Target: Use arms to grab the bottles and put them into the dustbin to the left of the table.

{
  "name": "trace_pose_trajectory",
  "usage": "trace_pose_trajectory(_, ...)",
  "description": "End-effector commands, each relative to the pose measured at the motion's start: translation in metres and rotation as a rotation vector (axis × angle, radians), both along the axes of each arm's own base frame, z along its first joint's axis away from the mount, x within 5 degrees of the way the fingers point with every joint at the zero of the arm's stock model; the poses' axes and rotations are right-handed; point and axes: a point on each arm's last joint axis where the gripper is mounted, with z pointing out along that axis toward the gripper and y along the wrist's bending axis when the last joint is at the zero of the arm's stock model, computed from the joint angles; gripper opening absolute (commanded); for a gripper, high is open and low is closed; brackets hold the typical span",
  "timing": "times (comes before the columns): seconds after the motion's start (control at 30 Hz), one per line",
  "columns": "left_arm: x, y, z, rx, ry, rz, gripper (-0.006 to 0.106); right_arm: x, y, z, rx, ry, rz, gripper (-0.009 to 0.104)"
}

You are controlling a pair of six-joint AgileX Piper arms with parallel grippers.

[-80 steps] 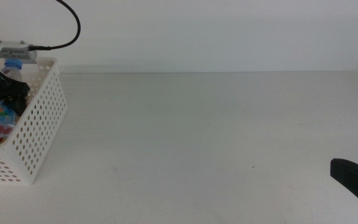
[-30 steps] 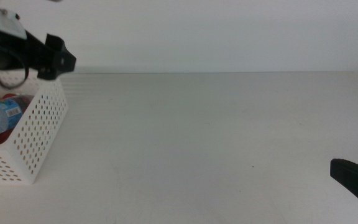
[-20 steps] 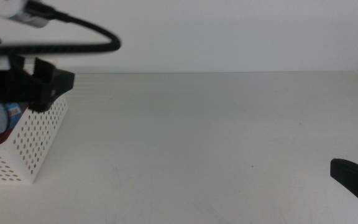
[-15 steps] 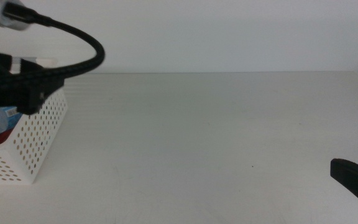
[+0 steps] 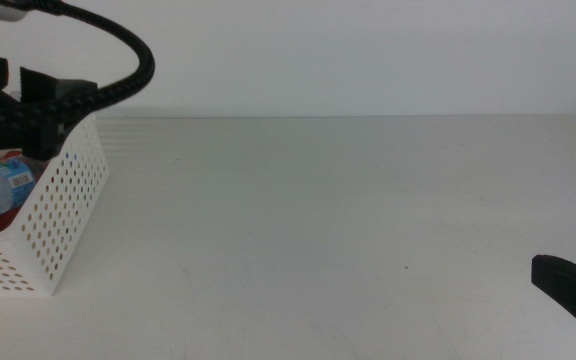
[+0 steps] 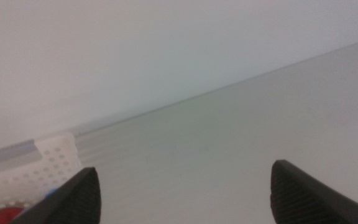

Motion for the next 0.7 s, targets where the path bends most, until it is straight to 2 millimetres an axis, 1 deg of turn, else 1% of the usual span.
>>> trace_pose_trajectory(0.0, -0.0014, 0.0011, 0.021, -0.062, -0.128, 0.019, 0.089, 0.0008, 0.0, 0.015, 0.041, -0.083, -0.002, 0.068)
trace_pose_trajectory(0.2, -0.001, 0.001, 0.0229, -0.087, -0.141, 0.024, 0.089, 0.0008, 0.0, 0.015, 0.041, -0.083, -0.002, 0.068)
trace_pose_trajectory(0.43, -0.003, 0.0062, 0.0236, -0.165, -0.125, 0.097, 0.089, 0.0008, 0.0, 0.015, 0.041, -0.083, -0.002, 0.068)
trace_pose_trajectory(0.67, -0.0028, 0.0066, 0.0243, -0.16, -0.134, 0.1, 0.089, 0.0008, 0.0, 0.015, 0.041, -0.083, -0.002, 0.068)
